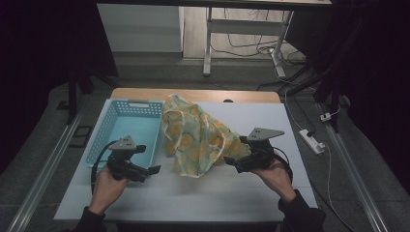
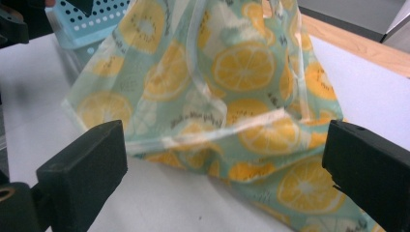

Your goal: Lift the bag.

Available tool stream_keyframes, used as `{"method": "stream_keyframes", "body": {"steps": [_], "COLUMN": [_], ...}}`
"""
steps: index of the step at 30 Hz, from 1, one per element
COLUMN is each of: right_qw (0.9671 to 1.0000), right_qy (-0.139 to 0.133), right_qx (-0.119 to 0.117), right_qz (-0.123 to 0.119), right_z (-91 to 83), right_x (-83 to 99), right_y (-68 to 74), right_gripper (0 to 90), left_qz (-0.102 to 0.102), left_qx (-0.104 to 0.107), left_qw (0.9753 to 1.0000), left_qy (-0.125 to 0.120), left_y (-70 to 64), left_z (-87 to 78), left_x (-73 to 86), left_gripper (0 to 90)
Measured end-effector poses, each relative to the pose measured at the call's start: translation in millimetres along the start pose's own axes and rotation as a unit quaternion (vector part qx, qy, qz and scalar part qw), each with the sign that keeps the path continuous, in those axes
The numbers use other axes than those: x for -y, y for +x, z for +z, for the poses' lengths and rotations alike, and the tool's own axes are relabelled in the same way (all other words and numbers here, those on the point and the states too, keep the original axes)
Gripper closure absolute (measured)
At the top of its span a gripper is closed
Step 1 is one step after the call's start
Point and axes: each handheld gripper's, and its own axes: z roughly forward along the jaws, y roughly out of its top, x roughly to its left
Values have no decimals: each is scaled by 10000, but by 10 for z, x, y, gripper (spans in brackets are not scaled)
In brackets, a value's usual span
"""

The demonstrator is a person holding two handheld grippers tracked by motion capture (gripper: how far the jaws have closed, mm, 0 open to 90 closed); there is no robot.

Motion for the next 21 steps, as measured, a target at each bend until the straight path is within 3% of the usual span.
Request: {"method": "stream_keyframes", "body": {"steps": [5,12,21], "right_qw": [10000,9997,9983], "right_qy": [42,64,49], "right_qx": [25,240,492], "right_qz": [39,64,315], "right_z": [-62,-169,-304], "right_x": [114,301,618], "right_y": [23,51,51], "right_gripper": [22,9,0], "left_qz": [-76,-265,-391], "left_qx": [-110,-175,-377], "left_qw": [9999,9994,9983], "left_qy": [-62,-143,-216], "left_y": [-67,-108,-143], "left_z": [-79,-211,-374], "left_x": [146,355,580], "left_gripper": [0,0,0]}}
